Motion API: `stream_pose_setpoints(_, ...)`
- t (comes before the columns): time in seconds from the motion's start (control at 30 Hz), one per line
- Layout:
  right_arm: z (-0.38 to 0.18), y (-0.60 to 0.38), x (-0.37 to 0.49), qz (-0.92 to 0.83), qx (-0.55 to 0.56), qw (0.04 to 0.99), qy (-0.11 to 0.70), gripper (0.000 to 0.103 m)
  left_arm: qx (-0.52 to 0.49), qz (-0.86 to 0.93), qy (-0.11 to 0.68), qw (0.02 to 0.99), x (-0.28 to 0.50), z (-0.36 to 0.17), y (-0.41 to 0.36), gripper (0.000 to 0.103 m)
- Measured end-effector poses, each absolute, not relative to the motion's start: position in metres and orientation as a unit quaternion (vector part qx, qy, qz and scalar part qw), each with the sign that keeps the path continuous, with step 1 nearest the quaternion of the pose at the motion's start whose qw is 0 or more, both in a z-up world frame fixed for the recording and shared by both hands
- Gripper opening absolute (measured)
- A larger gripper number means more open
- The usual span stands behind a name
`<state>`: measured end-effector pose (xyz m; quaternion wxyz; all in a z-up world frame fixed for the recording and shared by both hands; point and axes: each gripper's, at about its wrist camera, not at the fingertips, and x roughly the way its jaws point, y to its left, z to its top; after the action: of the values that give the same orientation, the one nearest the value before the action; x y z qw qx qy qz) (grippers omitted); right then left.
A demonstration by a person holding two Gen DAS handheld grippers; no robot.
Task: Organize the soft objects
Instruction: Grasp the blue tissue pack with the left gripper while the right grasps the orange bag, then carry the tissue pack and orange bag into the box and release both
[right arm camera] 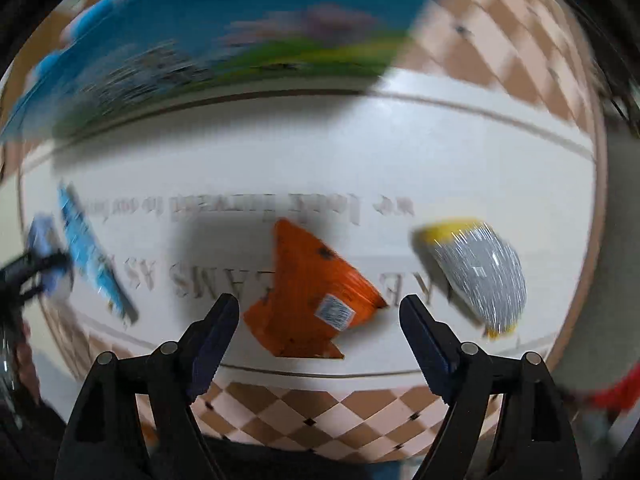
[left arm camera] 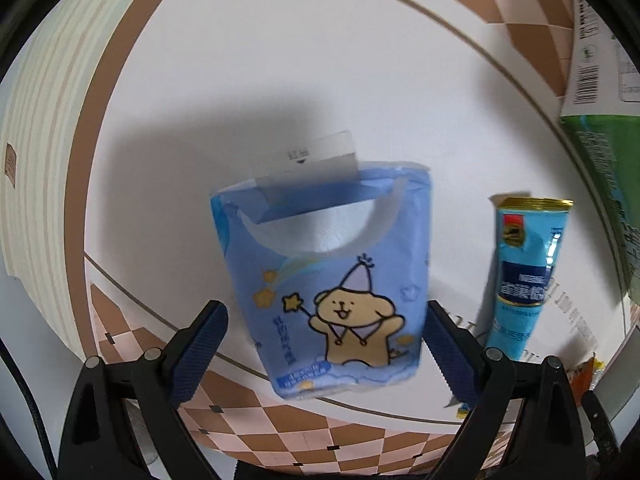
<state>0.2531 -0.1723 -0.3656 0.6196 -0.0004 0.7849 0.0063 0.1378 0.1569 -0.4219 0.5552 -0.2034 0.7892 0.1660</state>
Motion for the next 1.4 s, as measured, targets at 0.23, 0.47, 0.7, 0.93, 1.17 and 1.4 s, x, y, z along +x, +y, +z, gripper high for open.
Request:
stream_pose_setpoints(0.23, -0.386, -0.208, 0.241, -0.025, 0.067, 0.607, 0.791, 0.085, -0.208, 0.151, 0.782, 0.568, 0.156, -0.418, 0.155, 0.077)
stream_pose_setpoints(0.47, -0.399, -0.214, 0.234, -0.027, 0.107, 0.604, 0.790, 0.041, -0.147, 0.143, 0.775, 0.597, 0.154, -0.397, 0.132, 0.040)
stream_pose_setpoints(0.7, -0.364, -0.204, 0.227, 0.030, 0.084, 0.624, 0.776, 0.038, -0.132, 0.109, 0.747, 0.643, 0.147, -0.329, 0.115, 0.038)
stream_pose_setpoints(0.93, -0.264, -0.185, 0.258, 0.119, 0.085, 0.673, 0.725, 0.038, -0.127, 0.022, 0.674, 0.727, 0.247, -0.208, 0.102, 0.038)
stream_pose_setpoints(1.17, -0.210, -0.159, 0.340, 0.142, 0.073, 0.713, 0.683, 0.038, -0.048, -0.009, 0.653, 0.756, 0.393, -0.191, 0.077, 0.038)
stream_pose_setpoints(1.4, -0.262, -0.152, 0.426, 0.106, 0.038, 0.688, 0.717, 0.038, -0.011, -0.008, 0.699, 0.715, 0.490, -0.253, 0.071, 0.038)
